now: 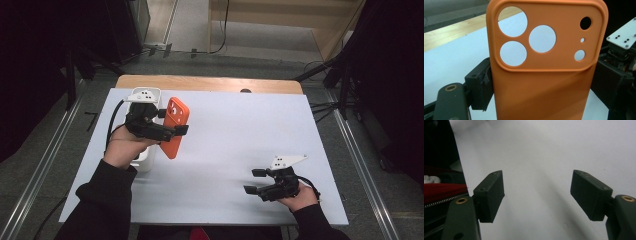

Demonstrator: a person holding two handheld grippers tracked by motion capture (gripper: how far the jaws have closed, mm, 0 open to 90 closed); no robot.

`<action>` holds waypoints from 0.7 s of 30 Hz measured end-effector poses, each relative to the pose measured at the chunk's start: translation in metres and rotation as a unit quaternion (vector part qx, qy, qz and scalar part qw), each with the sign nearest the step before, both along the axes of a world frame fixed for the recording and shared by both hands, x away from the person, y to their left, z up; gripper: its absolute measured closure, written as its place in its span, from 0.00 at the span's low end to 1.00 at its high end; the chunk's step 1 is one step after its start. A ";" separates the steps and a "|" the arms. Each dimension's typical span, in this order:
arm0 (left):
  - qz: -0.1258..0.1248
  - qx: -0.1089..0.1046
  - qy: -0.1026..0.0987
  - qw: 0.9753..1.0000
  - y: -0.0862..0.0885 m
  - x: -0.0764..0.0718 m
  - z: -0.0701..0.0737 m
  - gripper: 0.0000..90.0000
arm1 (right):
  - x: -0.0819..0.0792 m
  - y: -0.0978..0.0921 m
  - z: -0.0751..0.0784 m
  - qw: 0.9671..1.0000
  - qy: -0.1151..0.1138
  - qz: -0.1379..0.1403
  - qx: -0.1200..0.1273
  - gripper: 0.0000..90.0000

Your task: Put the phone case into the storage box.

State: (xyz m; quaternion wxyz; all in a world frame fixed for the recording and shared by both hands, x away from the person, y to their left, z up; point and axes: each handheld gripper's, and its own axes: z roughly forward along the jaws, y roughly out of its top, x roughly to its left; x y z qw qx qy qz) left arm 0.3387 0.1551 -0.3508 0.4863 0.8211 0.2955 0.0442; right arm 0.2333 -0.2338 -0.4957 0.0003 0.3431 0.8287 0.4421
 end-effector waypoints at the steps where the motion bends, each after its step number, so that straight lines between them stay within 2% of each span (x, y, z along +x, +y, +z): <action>1: 0.000 0.002 -0.001 1.000 0.001 0.000 0.001 0.17 | 0.000 0.000 0.000 1.000 0.000 0.000 0.000 0.29; 12: 0.024 -0.004 -0.001 1.000 0.018 0.003 0.007 0.17 | 0.000 0.002 0.000 1.000 0.001 0.007 -0.001 0.29; 16: 0.036 0.005 0.003 0.999 0.023 0.005 0.008 0.17 | 0.000 0.002 0.000 1.000 0.002 0.008 -0.001 0.29; 21: 0.051 0.006 0.003 0.999 0.029 0.008 0.008 0.17 | 0.000 0.003 -0.001 1.000 0.004 0.011 -0.002 0.29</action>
